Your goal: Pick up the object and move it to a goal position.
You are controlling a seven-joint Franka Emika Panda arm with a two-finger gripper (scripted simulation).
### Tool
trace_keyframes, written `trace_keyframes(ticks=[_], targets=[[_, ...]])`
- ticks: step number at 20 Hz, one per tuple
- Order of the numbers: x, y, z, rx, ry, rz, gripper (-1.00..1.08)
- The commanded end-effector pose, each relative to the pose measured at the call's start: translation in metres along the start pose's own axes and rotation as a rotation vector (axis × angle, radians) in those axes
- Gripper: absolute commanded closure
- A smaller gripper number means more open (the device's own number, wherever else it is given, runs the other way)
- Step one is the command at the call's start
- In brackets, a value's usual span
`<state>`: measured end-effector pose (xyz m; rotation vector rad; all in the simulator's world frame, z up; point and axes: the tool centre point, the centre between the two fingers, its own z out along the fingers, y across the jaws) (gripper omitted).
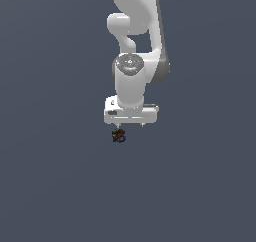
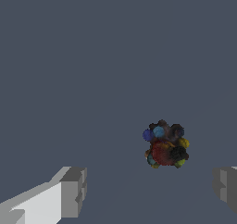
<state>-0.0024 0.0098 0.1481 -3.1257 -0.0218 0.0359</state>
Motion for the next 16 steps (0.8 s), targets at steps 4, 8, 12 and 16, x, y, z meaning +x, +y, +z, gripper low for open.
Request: trace_keyframes(ticks=[4, 8, 12, 16], targets=[[0.001, -0.003, -0.002, 0.002, 0.004, -0.002, -0.92], [0.005, -0.018, -0.01, 0.011, 0.019, -0.009, -0.92], [0.008, -0.026, -0.015, 0.017, 0.027, -0.012, -0.92], [0.007, -0.022, -0.012, 0.015, 0.026, -0.013, -0.92]])
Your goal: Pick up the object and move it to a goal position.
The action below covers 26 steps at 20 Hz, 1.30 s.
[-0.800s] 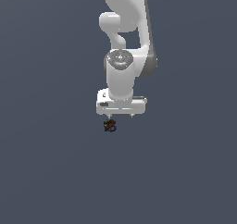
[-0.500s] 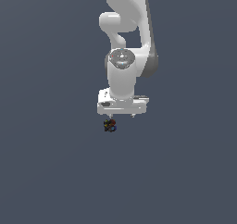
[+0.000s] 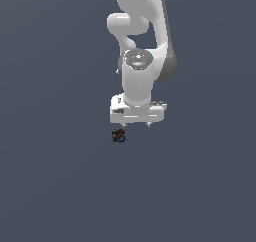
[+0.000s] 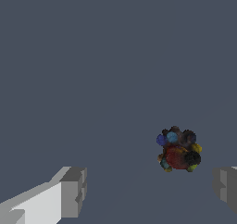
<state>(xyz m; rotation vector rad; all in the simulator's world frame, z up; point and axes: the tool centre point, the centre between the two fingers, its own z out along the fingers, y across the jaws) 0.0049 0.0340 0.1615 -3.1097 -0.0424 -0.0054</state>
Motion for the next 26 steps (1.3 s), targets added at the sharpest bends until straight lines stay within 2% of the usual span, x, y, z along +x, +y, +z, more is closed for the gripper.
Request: trace_keyframes(ticks=[1, 6, 16, 26], targets=[[-0.001, 0.004, 0.003, -0.001, -0.001, -0.001, -0.92], [-0.006, 0.02, 0.02, -0.007, -0.001, -0.015, -0.92], [-0.027, 0.071, 0.07, -0.028, -0.004, -0.061, -0.92], [-0.032, 0.08, 0.081, -0.031, -0.006, -0.067, -0.92]])
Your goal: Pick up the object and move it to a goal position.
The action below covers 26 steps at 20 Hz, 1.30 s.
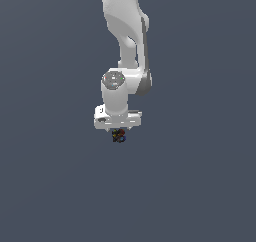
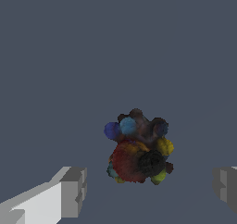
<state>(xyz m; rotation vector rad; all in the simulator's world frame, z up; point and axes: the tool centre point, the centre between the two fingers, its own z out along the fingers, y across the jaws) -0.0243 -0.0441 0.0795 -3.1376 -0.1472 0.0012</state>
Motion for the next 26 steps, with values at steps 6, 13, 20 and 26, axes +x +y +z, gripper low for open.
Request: trace_keyframes(ticks=[6, 13, 20, 26], targets=[[-0.001, 0.0, 0.026, 0.0, 0.0, -0.002, -0.92], [-0.001, 0.001, 0.049, -0.001, 0.001, -0.003, -0.92], [-0.001, 0.001, 0.05, -0.001, 0.001, -0.003, 1.08], [0.002, 0.001, 0.045, -0.002, 0.01, -0.003, 1.08]])
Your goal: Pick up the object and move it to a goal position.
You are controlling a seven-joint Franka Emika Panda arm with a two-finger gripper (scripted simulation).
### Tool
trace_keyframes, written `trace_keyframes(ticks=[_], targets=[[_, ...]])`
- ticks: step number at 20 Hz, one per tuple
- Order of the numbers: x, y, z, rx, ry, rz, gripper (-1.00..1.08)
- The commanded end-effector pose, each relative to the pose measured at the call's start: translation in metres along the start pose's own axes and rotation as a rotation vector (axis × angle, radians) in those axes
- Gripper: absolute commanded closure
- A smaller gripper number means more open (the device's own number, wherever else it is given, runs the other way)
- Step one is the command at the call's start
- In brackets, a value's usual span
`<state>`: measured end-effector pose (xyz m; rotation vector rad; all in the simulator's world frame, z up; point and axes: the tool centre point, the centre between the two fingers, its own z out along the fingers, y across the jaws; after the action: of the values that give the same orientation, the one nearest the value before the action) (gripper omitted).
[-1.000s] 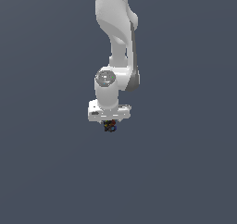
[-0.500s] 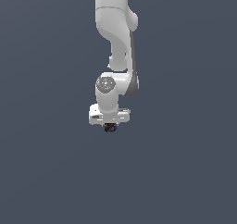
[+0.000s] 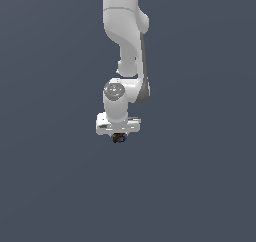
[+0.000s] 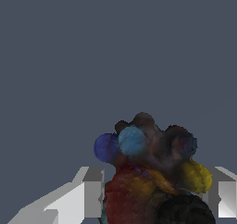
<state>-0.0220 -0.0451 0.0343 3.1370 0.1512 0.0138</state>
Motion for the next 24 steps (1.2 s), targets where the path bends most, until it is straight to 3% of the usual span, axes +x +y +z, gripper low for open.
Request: trace_keyframes(ticks=[1, 12, 24], targets=[[0.0, 0.0, 0.0, 0.0, 0.0, 0.0, 1.08], [0.012, -0.001, -0.041, 0.0, 0.0, 0.0, 1.08], [0.046, -0.002, -0.149, 0.0, -0.003, 0.0, 1.08]])
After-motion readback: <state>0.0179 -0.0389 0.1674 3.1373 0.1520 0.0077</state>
